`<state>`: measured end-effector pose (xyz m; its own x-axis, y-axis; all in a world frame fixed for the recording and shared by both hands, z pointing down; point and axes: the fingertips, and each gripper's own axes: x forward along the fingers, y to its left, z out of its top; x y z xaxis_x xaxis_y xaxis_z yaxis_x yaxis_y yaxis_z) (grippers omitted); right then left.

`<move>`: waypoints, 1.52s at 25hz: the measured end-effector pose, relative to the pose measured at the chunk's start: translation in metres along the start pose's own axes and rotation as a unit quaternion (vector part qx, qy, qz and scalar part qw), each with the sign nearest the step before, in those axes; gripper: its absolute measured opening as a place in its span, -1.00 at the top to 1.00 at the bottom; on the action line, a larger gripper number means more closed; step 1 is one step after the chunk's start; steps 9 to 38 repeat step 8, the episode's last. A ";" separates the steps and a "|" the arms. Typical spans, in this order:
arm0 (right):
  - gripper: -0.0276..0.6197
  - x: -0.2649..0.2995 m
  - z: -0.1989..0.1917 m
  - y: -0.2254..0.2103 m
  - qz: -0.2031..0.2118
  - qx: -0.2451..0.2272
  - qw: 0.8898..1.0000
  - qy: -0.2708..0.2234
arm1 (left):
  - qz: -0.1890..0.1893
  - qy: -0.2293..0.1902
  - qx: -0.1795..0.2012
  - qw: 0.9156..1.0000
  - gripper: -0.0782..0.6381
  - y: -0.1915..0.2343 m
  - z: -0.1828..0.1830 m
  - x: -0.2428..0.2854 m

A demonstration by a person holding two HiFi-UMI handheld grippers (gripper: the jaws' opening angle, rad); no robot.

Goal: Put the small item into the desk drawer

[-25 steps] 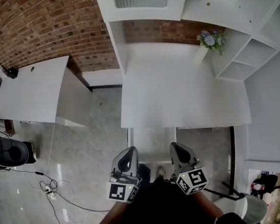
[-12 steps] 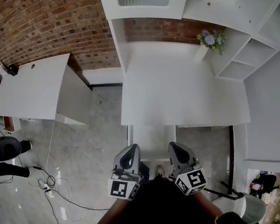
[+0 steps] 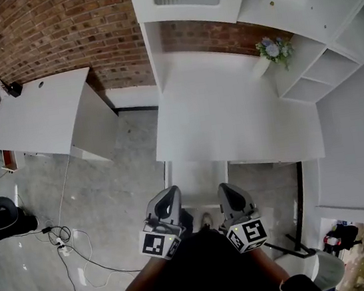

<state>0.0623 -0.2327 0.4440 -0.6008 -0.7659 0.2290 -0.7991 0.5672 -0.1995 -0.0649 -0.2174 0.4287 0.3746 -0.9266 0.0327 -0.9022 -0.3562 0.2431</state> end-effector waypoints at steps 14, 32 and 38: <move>0.87 0.001 0.001 0.001 -0.003 -0.002 1.000 -0.001 | -0.002 0.010 0.001 1.000 0.72 0.001 -0.004 0.000; 0.87 0.001 0.001 0.001 -0.003 -0.002 1.000 -0.001 | -0.002 0.010 0.001 1.000 0.72 0.001 -0.004 0.000; 0.87 0.001 0.001 0.001 -0.003 -0.002 1.000 -0.001 | -0.002 0.010 0.001 1.000 0.72 0.001 -0.004 0.000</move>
